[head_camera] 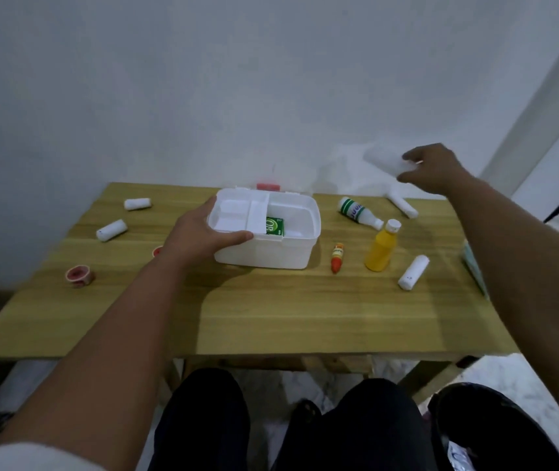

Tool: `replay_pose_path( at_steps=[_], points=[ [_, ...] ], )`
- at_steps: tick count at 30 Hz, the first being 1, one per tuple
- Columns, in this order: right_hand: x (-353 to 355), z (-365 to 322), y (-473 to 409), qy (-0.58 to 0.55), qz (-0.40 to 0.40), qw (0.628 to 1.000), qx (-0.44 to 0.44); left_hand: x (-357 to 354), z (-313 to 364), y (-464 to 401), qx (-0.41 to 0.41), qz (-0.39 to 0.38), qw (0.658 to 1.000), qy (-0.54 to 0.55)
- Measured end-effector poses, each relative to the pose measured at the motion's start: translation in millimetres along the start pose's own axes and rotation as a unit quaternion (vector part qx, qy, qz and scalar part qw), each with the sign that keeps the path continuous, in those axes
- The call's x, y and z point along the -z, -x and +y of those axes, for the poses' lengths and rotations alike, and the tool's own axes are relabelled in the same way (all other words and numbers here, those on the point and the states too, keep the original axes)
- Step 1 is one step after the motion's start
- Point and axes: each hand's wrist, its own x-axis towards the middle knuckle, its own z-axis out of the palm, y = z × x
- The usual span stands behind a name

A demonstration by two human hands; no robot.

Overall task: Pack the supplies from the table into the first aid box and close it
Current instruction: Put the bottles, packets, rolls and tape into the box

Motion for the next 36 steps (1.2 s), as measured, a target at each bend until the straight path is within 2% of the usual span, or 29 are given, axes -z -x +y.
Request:
replay_pose_path(
  at_steps=[3, 7, 13, 18, 30, 36],
  points=[
    [1.0, -41.2, 7.5, -0.014, -0.046, 0.996, 0.078, 1.8, -1.5, -1.4, -0.008, -0.009, 1.0, -0.009],
    [-9.8, -84.4, 22.1, -0.021, -0.108, 0.984, 0.139, 2.4, -3.6, -3.5, -0.009, -0.022, 1.0, -0.018],
    [-37.5, -120.4, 37.8, 0.023, -0.175, 0.967, 0.184, 3.2, -4.8, -5.5, -0.006, -0.025, 0.999, -0.03],
    [-53.6, -129.8, 42.7, 0.079, -0.217, 0.955, 0.186, 3.9, -5.9, -5.1, -0.008, -0.019, 1.0, -0.021],
    [-92.6, -151.0, 52.2, 0.065, -0.228, 0.952, 0.195, 0.9, -6.0, -5.0, 0.011, -0.027, 0.999, -0.046],
    [-109.2, -155.7, 55.3, 0.101, -0.198, 0.955, 0.197, -2.5, -7.0, -6.9, 0.019, -0.024, 0.998, -0.058]
  ],
)
